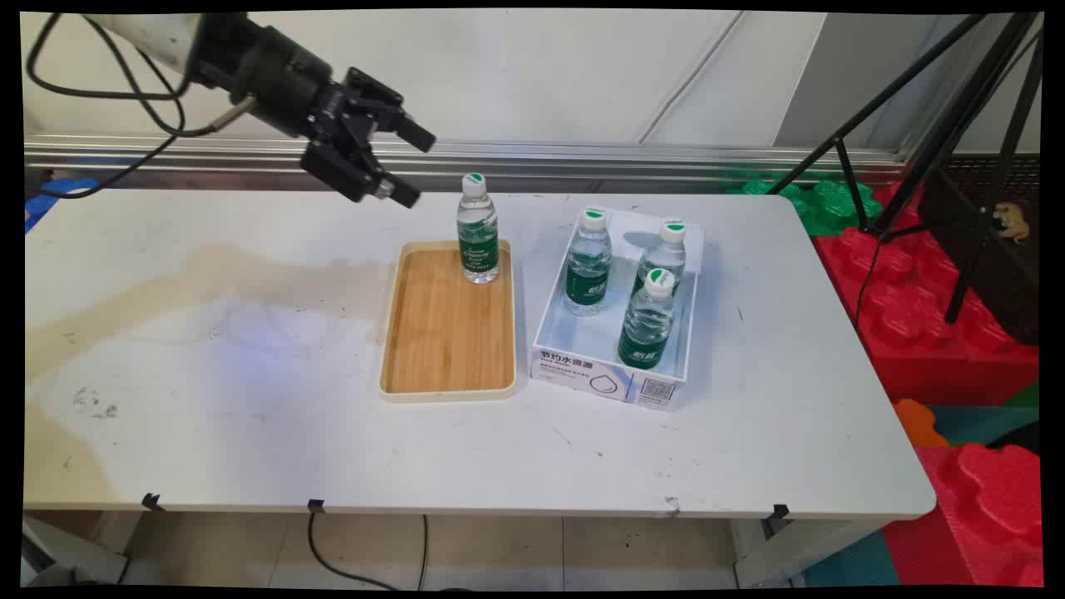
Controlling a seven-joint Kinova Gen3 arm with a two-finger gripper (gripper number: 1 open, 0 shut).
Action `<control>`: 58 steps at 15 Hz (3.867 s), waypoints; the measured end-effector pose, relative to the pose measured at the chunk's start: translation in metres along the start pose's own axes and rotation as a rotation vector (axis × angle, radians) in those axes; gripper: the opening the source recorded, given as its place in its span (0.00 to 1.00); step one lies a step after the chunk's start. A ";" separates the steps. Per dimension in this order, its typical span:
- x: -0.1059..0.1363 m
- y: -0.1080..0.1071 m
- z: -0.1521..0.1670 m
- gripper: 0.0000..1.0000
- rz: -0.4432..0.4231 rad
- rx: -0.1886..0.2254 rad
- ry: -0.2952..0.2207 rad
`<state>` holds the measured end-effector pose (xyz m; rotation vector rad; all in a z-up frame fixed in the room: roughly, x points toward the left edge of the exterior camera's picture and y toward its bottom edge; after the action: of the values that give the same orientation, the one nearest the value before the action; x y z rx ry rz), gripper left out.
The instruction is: Pick up the green bottle from the white box, then place the picked object on the tray
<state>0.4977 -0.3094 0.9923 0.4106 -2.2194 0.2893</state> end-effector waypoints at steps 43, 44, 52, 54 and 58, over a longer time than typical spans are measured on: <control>0.043 0.009 0.345 0.00 0.021 -0.078 -0.140; 0.044 0.009 0.346 0.00 0.018 -0.078 -0.136; 0.048 0.009 0.342 0.00 -0.006 -0.082 -0.111; 0.050 0.009 0.338 0.00 -0.011 -0.083 -0.103; 0.056 0.010 0.320 0.00 -0.023 -0.077 -0.077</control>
<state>0.2352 -0.4202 0.8365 0.4118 -2.2908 0.1778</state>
